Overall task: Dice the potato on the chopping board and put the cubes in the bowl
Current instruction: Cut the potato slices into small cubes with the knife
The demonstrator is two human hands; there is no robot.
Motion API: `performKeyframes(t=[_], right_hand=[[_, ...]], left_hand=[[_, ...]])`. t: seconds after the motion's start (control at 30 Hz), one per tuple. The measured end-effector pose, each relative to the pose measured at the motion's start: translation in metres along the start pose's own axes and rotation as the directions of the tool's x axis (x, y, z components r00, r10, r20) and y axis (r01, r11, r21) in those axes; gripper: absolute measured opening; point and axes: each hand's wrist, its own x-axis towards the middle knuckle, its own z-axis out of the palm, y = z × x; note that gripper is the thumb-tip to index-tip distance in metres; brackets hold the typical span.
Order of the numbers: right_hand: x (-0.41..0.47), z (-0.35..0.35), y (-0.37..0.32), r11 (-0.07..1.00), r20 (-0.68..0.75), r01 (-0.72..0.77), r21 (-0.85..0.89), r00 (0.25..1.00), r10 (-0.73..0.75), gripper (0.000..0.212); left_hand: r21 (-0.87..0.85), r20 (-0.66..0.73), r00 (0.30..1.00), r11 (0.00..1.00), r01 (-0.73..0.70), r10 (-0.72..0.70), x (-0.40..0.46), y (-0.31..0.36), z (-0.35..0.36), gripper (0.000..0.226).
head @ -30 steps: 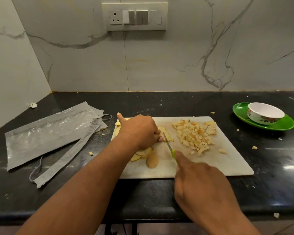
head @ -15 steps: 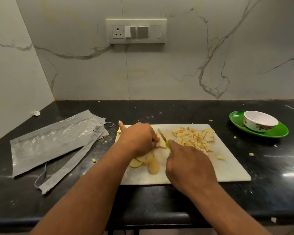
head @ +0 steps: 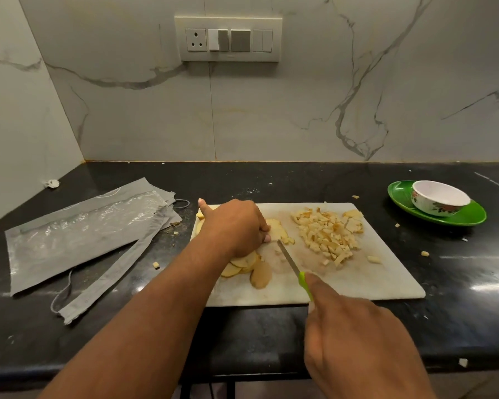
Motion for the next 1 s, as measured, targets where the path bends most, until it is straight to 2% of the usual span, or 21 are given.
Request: performKeyframes(t=[0.1,0.17,0.37,0.57,0.7,0.77,0.9,1.0], right_hand=[[0.014,-0.001,-0.005,0.998,-0.202,0.064,-0.025,0.977,-0.068,0.054],[0.037,0.003,-0.008,0.996,-0.262,0.080,-0.028,0.961,-0.085,0.050],[0.072,0.018,-0.017,0.995,-0.211,0.092,-0.028,0.973,-0.096,0.047],[0.035,0.026,-0.005,0.994,-0.135,0.080,-0.069,0.987,-0.089,0.060],[0.010,0.018,0.001,0.999,-0.073,0.050,-0.016,0.996,-0.051,0.061],[0.005,0.010,0.002,0.999,-0.097,0.052,0.002,0.994,-0.052,0.059],[0.021,0.006,-0.001,0.996,-0.258,0.089,-0.022,0.962,-0.092,0.053],[0.049,0.010,-0.003,0.995,-0.287,0.104,-0.002,0.953,-0.100,0.048]], left_hand=[[-0.037,-0.030,0.999,0.999,0.027,-0.028,-0.002,0.000,-0.002,0.023],[-0.040,-0.026,0.999,0.999,0.028,-0.029,-0.002,-0.001,-0.003,0.023],[-0.075,-0.020,0.999,0.997,0.024,-0.026,-0.001,-0.003,-0.001,0.020],[-0.108,-0.032,0.999,0.994,0.030,-0.034,0.003,-0.005,0.002,0.015],[-0.108,-0.035,0.999,0.994,0.022,-0.026,0.001,-0.006,0.000,0.018],[-0.093,-0.048,0.999,0.996,0.013,-0.017,0.000,-0.007,-0.002,0.020],[-0.072,-0.084,0.996,0.997,0.022,-0.028,-0.002,-0.007,-0.004,0.027],[-0.058,-0.061,0.998,0.998,0.011,-0.015,-0.002,-0.008,-0.004,0.025]])
